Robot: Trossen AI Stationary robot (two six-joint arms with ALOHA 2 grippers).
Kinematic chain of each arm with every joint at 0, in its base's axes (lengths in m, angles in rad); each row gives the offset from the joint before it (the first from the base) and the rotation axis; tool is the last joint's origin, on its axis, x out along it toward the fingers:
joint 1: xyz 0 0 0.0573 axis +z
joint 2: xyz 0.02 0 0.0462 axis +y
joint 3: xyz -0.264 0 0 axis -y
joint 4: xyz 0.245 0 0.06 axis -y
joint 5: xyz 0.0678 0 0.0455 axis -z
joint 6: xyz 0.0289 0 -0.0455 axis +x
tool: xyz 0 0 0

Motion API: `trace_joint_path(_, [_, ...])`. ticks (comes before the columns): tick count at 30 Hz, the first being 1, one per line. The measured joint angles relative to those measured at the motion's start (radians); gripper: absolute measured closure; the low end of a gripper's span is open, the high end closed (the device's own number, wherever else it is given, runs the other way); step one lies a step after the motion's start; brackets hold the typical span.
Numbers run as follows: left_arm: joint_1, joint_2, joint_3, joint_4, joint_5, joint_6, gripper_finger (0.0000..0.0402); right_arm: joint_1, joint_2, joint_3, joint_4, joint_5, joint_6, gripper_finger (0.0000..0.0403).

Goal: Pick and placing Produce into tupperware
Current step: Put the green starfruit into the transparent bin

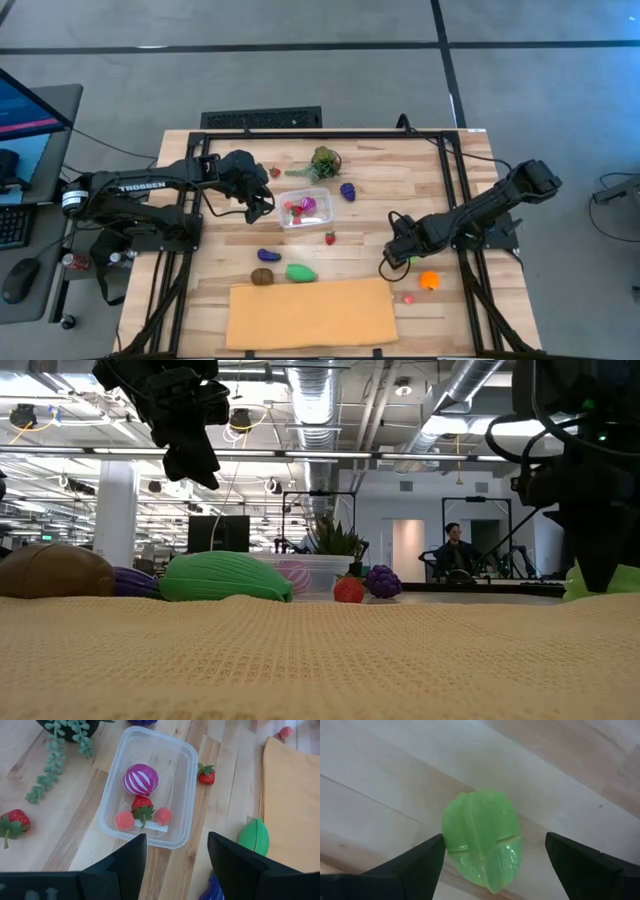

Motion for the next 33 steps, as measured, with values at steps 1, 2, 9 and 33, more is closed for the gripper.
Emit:
trace_joint_path(1, [0.000,0.000,0.000,-0.001,0.000,0.000,0.0201,0.000,0.000,-0.001,-0.004,-0.001,0.006,0.0069])
trace_joint_path(2, [0.000,0.000,0.000,-0.002,0.000,0.000,0.0201,0.000,0.000,-0.002,-0.006,0.000,0.008,0.0069])
trace_joint_path(9, [0.000,0.000,0.000,-0.003,0.000,-0.001,0.0201,0.000,0.000,-0.002,0.014,0.000,0.001,0.0073])
trace_joint_path(33, [0.000,0.000,0.000,-0.004,0.000,-0.003,0.0201,0.000,0.000,-0.002,0.025,0.000,0.002,0.0133])
